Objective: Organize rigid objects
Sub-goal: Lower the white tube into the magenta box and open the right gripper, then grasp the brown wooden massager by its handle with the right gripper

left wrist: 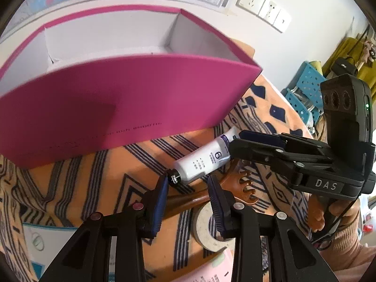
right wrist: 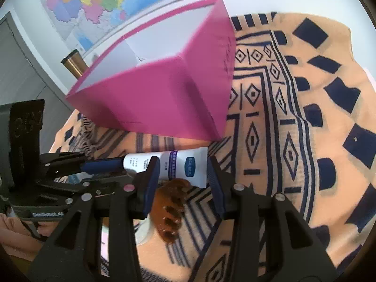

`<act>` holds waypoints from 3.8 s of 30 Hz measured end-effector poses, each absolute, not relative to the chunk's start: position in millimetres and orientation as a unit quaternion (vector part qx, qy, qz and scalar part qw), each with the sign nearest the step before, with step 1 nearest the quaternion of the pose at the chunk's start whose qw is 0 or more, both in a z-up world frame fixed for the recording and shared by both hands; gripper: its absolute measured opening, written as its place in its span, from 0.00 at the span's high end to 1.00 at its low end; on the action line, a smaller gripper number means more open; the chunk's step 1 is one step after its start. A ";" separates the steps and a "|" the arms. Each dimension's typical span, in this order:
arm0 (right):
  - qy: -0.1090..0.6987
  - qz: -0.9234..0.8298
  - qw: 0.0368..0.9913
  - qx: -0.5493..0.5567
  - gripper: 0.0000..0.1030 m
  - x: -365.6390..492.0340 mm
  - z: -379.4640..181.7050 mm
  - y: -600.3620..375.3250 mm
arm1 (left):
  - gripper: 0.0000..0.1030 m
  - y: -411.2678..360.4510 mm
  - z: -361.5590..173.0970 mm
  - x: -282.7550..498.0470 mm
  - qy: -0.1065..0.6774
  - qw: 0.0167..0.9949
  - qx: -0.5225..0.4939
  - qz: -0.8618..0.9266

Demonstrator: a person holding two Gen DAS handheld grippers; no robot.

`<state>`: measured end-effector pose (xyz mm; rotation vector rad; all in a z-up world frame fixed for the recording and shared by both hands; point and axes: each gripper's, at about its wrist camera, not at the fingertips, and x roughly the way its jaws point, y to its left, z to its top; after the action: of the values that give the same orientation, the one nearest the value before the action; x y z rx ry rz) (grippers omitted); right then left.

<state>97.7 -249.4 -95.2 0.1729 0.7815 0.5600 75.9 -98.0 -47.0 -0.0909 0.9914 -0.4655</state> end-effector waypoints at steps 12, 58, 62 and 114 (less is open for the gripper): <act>0.293 0.279 0.912 0.058 0.57 62.2 -33.9 -241.8 | 0.67 -88.9 20.2 55.6 0.390 0.894 -0.028 -0.219; 0.289 0.276 0.915 0.055 0.54 67.1 -23.5 -251.8 | 0.53 -52.3 44.9 60.3 0.327 0.922 -0.024 -0.207; 0.330 0.270 0.902 0.069 0.54 61.4 -54.3 -255.9 | 0.53 -49.9 20.5 53.4 0.359 0.911 -0.024 -0.203; 0.379 0.232 0.892 0.076 0.54 62.3 -112.6 -236.8 | 0.59 -74.8 -64.3 62.3 0.480 0.857 -0.028 -0.185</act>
<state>62.3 -236.8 -112.6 0.1581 0.7868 0.4822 62.3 -74.8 -64.3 -0.0585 1.0085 -0.3883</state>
